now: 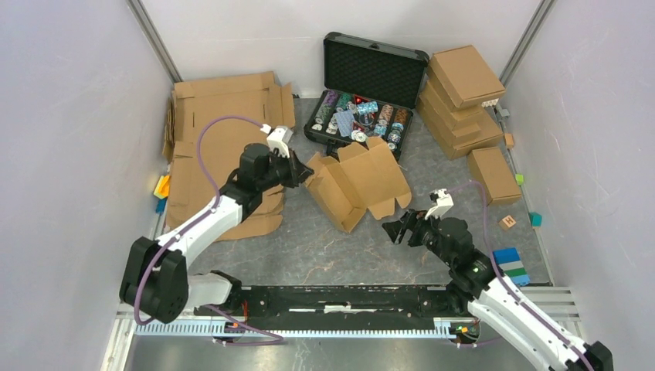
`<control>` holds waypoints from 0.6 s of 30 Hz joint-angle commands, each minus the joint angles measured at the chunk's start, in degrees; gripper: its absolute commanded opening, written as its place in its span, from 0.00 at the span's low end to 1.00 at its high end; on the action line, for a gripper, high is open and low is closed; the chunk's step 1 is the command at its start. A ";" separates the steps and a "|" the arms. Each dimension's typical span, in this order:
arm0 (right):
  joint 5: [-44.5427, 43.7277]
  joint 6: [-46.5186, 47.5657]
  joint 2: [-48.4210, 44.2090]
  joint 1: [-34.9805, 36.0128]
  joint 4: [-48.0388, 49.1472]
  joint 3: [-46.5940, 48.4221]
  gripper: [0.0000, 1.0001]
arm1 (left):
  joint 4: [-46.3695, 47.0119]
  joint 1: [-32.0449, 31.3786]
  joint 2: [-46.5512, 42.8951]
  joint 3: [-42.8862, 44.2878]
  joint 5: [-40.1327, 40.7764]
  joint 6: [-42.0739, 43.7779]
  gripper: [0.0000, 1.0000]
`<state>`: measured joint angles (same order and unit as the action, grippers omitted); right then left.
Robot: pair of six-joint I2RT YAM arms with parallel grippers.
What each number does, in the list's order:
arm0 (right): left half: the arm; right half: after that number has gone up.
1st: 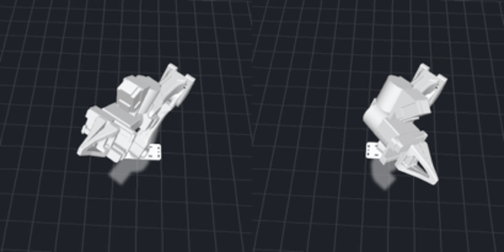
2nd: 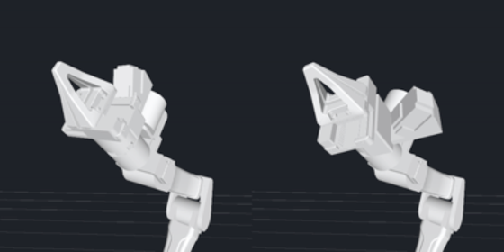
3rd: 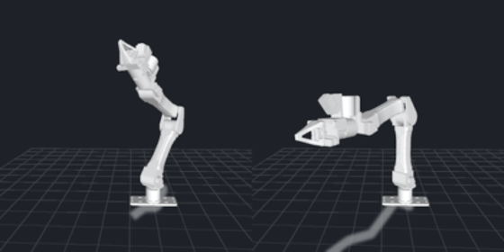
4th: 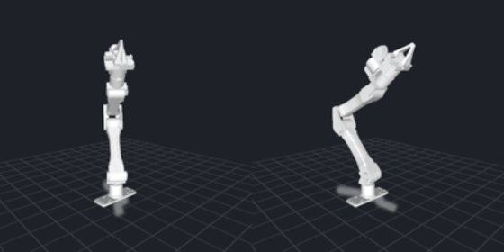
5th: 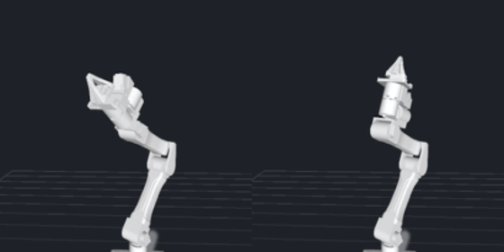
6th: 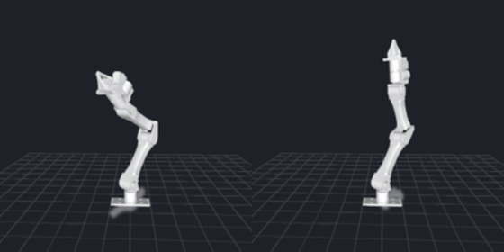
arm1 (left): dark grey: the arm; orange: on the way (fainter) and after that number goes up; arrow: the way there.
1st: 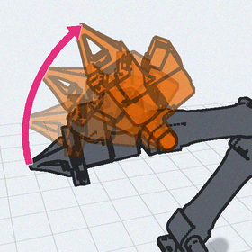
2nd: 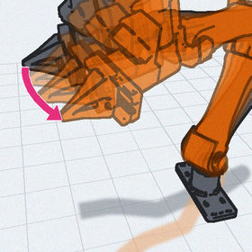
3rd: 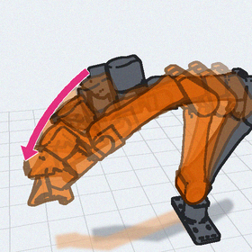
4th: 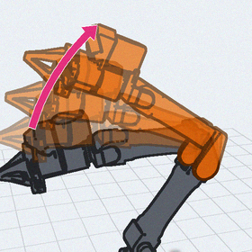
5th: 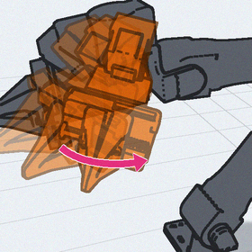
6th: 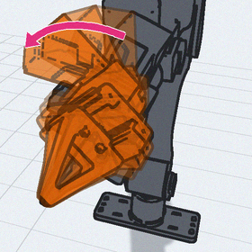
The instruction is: Fold the paper box
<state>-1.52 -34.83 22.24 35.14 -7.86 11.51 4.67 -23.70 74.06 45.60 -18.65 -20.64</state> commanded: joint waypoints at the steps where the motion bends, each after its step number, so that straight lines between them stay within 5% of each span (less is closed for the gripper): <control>1: 1.35 -13.41 7.80 0.26 12.50 -3.01 0.87 | 11.95 -0.08 -5.48 -6.35 -0.91 -3.85 0.13; 8: 5.92 -20.73 23.89 0.48 22.57 -0.24 0.80 | 17.97 -0.59 -11.95 -12.84 -1.91 -4.18 0.14; 18: 0.22 -27.69 31.09 7.22 30.16 -0.30 0.77 | 14.96 -2.12 -16.76 -15.77 2.94 -4.30 0.14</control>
<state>2.09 -57.47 50.76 40.25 15.40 9.26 18.81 -25.39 58.92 30.70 -18.96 -23.35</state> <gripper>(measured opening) 0.782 0.143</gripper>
